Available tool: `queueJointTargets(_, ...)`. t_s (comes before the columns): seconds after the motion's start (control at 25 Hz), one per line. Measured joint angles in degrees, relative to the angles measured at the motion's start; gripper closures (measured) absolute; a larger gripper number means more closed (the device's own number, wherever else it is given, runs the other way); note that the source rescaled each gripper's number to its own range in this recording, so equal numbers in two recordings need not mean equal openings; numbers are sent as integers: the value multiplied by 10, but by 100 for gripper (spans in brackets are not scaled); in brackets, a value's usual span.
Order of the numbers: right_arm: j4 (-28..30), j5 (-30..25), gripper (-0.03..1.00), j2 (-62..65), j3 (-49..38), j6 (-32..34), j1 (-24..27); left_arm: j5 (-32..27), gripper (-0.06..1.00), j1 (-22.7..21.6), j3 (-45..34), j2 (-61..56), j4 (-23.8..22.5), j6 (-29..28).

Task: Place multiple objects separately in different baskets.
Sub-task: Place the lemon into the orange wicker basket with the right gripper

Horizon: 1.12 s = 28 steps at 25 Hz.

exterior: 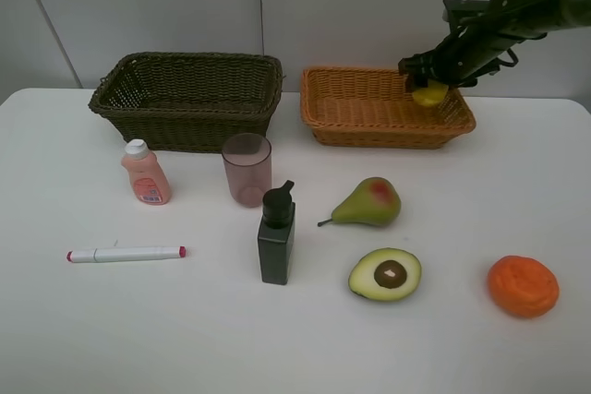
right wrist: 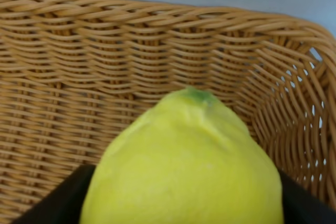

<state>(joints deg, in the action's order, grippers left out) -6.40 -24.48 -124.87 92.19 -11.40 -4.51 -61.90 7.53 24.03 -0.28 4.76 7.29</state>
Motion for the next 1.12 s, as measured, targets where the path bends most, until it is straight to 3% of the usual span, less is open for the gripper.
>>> queueJointTargets(0.04, 0, -1, 78, 0, 0, 0, 0, 0, -6, 0, 0, 0, 0, 0)
queueJointTargets(0.12, 0, -5, 35, 0, 0, 0, 0, 0, -6, 0, 0, 0, 0, 0)
queueJointTargets(0.16, 0, -8, 20, 0, 0, 0, 0, 0, -6, 0, 0, 0, 0, 0)
queueJointTargets(0.24, 0, -9, 6, 0, 0, 0, 0, 0, -6, 0, 0, 0, 0, 0)
queueJointTargets(0.36, 0, -10, 0, 0, 0, 0, 0, 0, -6, 0, 0, 0, 0, 0)
queueJointTargets(0.68, 0, 6, -3, 0, 0, 0, 0, 0, -6, 0, 0, 0, 0, 0)
queueJointTargets(0.92, 0, 56, -3, 0, 0, 0, 0, 0, -6, 0, 0, 0, 0, 0)
queueJointTargets(1.12, 0, 52, -3, 0, 0, 0, 0, 0, -6, 0, 0, 0, 0, 0)
